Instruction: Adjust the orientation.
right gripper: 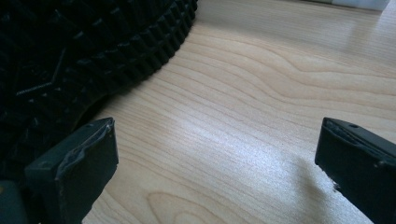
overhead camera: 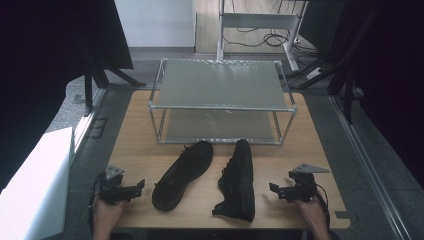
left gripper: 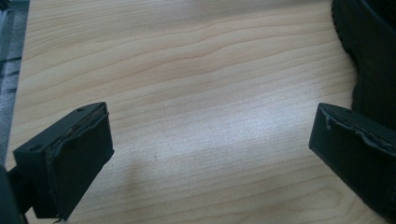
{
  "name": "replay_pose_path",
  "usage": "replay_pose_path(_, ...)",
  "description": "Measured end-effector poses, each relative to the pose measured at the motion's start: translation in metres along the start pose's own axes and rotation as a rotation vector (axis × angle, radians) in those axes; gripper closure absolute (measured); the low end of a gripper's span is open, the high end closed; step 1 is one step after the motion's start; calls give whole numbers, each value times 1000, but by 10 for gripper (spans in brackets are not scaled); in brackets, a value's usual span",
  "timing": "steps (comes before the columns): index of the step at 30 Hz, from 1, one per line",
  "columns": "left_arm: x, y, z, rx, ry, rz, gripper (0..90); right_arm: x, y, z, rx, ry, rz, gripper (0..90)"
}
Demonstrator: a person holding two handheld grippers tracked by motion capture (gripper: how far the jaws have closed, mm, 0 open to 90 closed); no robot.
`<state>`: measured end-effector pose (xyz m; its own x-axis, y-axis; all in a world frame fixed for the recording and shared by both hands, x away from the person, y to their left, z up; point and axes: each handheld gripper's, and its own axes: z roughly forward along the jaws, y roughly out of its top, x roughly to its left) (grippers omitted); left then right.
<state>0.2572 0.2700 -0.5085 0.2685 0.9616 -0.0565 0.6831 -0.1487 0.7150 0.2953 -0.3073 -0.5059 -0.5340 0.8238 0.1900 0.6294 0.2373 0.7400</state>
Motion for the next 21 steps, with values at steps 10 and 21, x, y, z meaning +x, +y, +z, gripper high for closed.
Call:
replay_pose_path(10, -4, 0, 3, -19, -30, 3, 2, 1, 0, 1, -4, 6, -4, 1)
replay_pose_path(21, -4, 0, 1, -63, -13, 16, 0, 0, 0, 1, -11, 9, -2, 8)
